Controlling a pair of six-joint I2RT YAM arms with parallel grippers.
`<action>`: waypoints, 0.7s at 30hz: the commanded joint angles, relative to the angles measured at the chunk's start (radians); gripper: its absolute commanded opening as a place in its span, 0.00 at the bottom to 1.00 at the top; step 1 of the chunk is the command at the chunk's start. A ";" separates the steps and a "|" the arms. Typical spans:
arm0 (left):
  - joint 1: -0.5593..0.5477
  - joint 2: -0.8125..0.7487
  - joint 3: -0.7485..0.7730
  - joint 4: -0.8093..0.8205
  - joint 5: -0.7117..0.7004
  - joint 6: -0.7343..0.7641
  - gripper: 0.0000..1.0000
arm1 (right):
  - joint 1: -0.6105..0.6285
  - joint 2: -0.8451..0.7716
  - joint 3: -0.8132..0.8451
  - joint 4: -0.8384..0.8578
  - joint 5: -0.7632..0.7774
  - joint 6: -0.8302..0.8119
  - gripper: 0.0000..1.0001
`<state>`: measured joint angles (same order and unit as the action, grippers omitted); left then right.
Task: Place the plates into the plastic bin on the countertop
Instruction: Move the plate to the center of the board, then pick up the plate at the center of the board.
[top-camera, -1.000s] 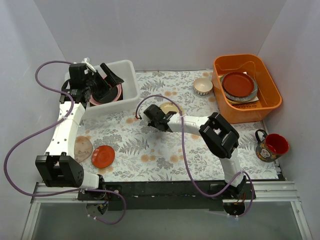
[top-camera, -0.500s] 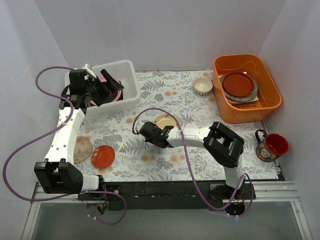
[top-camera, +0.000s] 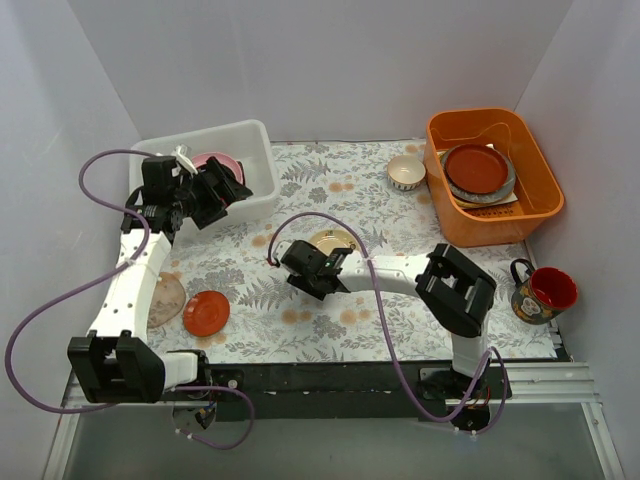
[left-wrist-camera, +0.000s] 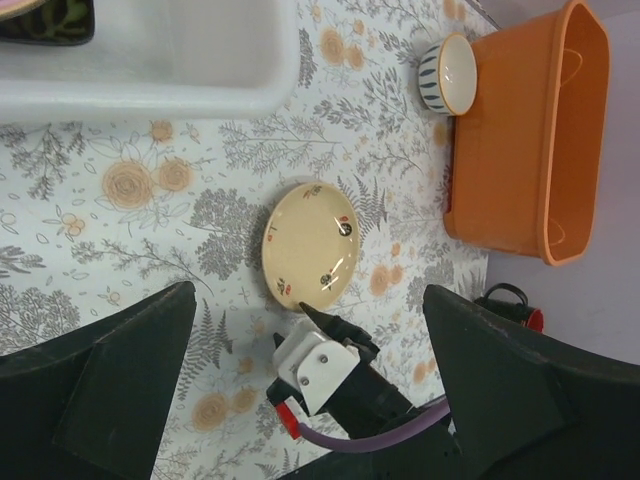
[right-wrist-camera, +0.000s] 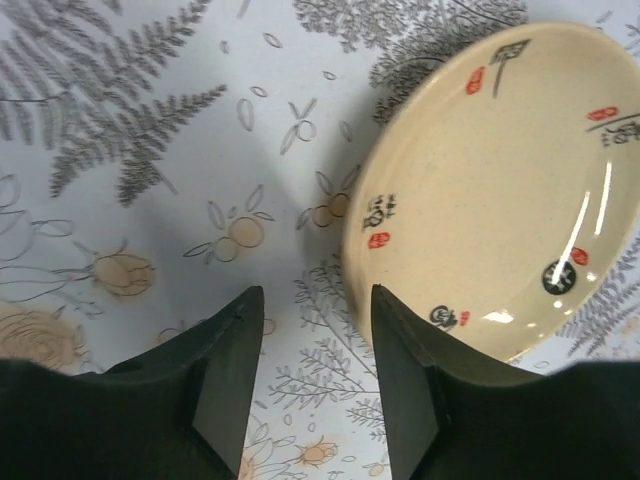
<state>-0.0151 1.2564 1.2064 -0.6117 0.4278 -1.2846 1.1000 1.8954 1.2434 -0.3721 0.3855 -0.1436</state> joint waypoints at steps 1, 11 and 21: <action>0.004 -0.100 -0.076 0.049 0.095 -0.033 0.98 | 0.003 -0.091 0.033 -0.027 -0.105 0.062 0.59; -0.092 -0.200 -0.298 0.131 0.131 -0.111 0.98 | -0.193 -0.352 -0.137 0.066 -0.320 0.203 0.60; -0.301 -0.095 -0.502 0.392 0.039 -0.242 0.95 | -0.609 -0.372 -0.317 0.206 -0.778 0.298 0.59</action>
<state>-0.3019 1.1194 0.7807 -0.3599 0.4973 -1.4639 0.5255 1.4830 0.9428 -0.2279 -0.1692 0.1055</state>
